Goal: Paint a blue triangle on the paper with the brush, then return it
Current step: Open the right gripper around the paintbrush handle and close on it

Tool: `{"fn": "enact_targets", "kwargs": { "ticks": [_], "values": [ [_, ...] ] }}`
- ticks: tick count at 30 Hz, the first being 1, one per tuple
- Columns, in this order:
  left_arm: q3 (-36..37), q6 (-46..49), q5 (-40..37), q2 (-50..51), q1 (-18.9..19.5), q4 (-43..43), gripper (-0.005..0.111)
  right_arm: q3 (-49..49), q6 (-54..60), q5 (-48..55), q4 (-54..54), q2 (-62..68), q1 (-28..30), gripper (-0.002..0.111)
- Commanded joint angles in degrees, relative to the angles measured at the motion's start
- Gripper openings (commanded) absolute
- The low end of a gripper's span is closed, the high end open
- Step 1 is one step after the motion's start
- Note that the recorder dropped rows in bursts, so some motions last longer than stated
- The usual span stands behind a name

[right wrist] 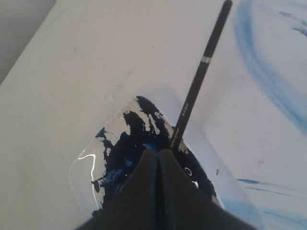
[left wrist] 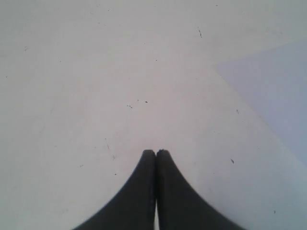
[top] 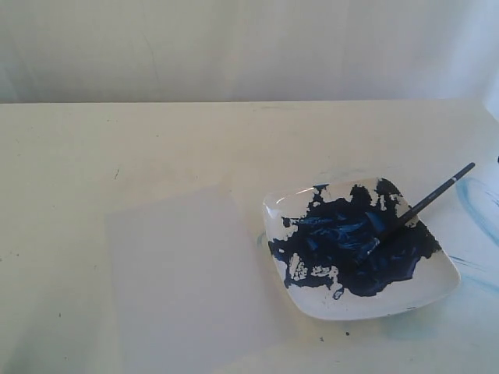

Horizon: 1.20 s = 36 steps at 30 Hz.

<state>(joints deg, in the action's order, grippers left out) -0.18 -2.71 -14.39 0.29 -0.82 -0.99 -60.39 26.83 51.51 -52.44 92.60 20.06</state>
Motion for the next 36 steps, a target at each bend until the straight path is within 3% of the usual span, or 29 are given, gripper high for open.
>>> {"fn": "enact_targets", "kwargs": {
  "ticks": [1, 5, 13, 26, 36],
  "values": [
    [0.2, 0.0, -0.2, -0.3, 0.1, -0.4, 0.0, 1.8, 4.1, -2.1, -5.8, 3.7, -0.6, 0.0],
    [0.2, 0.0, -0.2, -0.3, 0.1, -0.4, 0.0, 1.8, 4.1, -5.4, -13.0, 7.6, -2.2, 0.009],
    [0.2, 0.0, -0.2, -0.3, 0.1, -0.4, 0.0, 1.8, 4.1, -10.1, -15.4, 14.3, -5.8, 0.052],
    [0.2, 0.0, -0.2, -0.3, 0.1, -0.4, 0.0, 1.6, 5.1, -19.7, -24.1, 19.8, -10.9, 0.053],
    [0.2, 0.0, -0.2, -0.3, 0.1, -0.4, 0.0, 1.6, 6.8, -22.2, -29.8, 22.1, -11.5, 0.053]
  ]
}}
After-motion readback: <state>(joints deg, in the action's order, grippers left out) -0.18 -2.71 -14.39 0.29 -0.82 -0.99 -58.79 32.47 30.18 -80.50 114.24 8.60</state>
